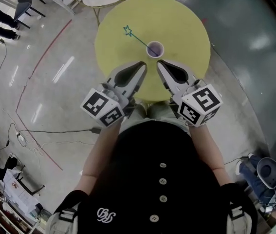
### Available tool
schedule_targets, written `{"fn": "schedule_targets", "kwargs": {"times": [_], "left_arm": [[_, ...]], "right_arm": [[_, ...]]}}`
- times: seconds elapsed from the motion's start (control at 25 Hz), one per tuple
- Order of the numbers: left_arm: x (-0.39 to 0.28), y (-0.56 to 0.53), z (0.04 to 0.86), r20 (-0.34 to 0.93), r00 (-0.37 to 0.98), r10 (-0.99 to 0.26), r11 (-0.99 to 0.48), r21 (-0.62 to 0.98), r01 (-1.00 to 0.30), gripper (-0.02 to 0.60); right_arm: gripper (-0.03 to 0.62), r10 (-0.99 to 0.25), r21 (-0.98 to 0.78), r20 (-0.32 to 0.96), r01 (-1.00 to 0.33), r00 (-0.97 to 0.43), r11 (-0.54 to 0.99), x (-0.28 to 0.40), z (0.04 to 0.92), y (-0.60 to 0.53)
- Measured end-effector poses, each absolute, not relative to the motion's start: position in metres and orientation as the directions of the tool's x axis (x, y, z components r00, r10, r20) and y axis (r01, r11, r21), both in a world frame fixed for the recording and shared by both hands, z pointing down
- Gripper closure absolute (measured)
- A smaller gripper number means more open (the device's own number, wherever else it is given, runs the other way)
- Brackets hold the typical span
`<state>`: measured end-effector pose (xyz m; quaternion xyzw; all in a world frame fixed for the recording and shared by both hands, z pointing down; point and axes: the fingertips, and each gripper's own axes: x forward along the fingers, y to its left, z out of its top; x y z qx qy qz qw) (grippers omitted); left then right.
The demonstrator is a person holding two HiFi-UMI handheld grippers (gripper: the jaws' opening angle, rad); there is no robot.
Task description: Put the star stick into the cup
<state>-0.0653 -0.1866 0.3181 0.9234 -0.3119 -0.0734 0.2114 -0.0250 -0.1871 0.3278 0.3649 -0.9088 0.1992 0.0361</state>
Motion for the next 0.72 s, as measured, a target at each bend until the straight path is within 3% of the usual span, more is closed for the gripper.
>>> {"fn": "schedule_targets", "kwargs": {"times": [0.72], "left_arm": [[-0.038,-0.185,0.332,0.062,0.841,-0.538,-0.74,0.443,-0.506,0.562]], "right_arm": [[0.591,-0.646,-0.361,0.243,-0.686,-0.723,0.632,-0.011,0.339,-0.184]]}}
